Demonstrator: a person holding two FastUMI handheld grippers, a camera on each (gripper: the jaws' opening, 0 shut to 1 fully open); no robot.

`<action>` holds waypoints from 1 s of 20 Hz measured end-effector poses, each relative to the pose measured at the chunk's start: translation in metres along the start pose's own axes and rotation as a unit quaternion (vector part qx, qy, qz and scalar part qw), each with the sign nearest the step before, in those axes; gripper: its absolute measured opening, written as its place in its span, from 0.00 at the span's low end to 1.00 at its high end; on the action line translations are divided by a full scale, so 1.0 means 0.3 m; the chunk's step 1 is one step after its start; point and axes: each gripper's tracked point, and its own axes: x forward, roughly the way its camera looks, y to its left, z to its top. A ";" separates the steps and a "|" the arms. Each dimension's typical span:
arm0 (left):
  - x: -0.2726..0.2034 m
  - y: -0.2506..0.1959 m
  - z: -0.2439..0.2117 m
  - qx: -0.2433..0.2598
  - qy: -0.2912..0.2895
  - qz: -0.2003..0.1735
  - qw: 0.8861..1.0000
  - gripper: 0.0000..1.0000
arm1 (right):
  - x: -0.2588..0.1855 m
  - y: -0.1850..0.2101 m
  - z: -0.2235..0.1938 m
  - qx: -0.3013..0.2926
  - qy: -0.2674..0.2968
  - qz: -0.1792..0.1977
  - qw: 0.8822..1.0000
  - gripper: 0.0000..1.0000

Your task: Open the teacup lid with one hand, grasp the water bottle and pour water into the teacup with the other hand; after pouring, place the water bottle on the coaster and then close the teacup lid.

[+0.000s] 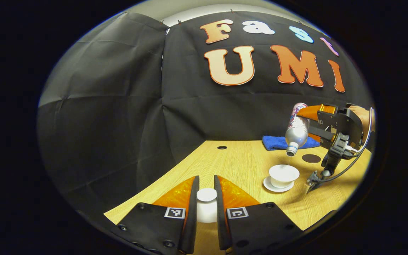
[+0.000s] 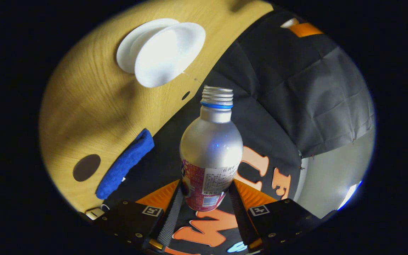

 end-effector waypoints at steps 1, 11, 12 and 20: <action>0.005 0.003 -0.001 -0.001 0.002 0.003 1.000 0.29 | -0.006 0.011 -0.004 0.018 0.006 0.008 1.000 0.74; 0.025 -0.069 0.021 -0.013 0.006 -0.004 1.000 0.29 | -0.025 0.189 -0.020 0.330 0.070 0.078 0.938 0.75; 0.029 -0.089 0.033 -0.012 0.004 -0.008 1.000 0.29 | -0.023 0.214 -0.014 0.366 0.080 0.087 0.923 0.75; 0.071 -0.281 0.099 0.000 -0.009 -0.051 0.999 0.29 | 0.000 0.406 -0.004 0.603 0.132 0.136 0.775 0.75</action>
